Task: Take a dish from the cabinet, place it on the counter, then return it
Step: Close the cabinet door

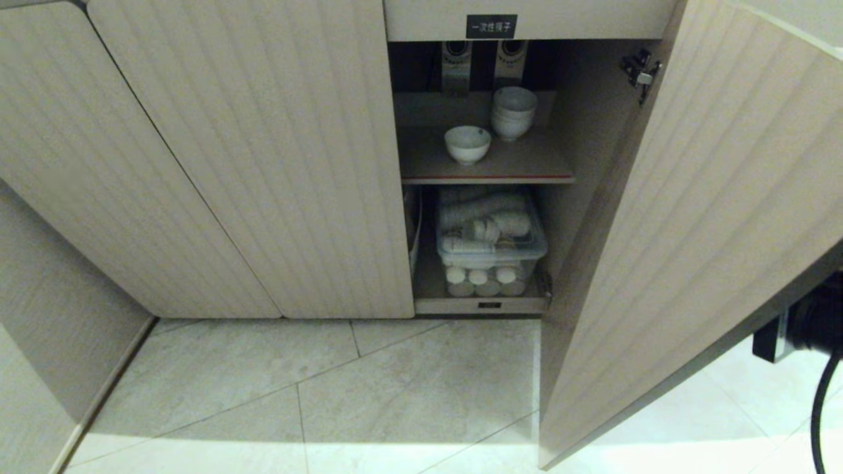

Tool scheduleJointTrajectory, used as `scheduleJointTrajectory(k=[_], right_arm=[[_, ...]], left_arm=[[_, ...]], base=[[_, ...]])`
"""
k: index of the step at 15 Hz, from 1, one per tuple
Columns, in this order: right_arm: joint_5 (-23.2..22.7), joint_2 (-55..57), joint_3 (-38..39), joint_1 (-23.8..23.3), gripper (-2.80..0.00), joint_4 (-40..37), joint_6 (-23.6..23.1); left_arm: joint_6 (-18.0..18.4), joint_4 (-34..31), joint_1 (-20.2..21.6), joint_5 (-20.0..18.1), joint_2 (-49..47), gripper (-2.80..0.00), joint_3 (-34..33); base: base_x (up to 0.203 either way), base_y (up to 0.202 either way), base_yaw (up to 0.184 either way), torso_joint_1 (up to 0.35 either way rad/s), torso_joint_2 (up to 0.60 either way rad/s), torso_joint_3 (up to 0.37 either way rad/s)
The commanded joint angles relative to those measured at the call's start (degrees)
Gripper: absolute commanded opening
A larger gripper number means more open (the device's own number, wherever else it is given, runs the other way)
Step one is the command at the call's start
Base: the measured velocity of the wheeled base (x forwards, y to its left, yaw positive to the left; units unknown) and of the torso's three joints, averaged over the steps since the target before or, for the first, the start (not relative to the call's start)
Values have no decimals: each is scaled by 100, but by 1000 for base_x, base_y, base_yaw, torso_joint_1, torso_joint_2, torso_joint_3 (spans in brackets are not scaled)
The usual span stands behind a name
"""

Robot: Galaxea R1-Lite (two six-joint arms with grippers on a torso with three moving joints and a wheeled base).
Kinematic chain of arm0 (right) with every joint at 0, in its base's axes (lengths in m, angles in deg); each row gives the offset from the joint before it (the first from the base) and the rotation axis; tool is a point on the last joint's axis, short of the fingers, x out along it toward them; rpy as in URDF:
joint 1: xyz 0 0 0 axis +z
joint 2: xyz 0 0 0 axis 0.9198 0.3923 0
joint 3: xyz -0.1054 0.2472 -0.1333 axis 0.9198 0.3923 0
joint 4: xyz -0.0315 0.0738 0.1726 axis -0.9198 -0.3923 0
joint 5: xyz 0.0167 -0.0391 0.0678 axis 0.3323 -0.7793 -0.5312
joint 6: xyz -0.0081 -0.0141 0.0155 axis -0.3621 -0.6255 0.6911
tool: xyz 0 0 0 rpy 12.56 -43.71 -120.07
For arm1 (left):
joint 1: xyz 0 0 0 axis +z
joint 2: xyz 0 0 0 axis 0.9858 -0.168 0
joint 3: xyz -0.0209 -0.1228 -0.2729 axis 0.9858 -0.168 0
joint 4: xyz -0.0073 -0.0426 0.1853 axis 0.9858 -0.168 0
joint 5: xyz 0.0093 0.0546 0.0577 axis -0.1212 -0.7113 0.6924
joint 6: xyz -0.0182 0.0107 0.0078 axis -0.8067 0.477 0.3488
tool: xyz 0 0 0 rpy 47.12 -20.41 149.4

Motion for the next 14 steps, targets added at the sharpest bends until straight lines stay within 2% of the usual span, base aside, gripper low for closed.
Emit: scheduleJointTrajectory(k=[1, 6, 14], right_arm=[[-10, 117, -29, 16, -280, 14, -3], [-13, 322, -342, 19, -280, 5, 124], [326, 477, -555, 29, -280, 310, 1149]], left_arm=[[0, 4, 0, -2, 2, -280, 0], [0, 4, 0, -2, 2, -280, 0], [0, 4, 0, -2, 2, -280, 0]], base=[[0, 0, 0, 0, 0, 0], [0, 0, 0, 0, 0, 0], [0, 0, 0, 0, 0, 0]])
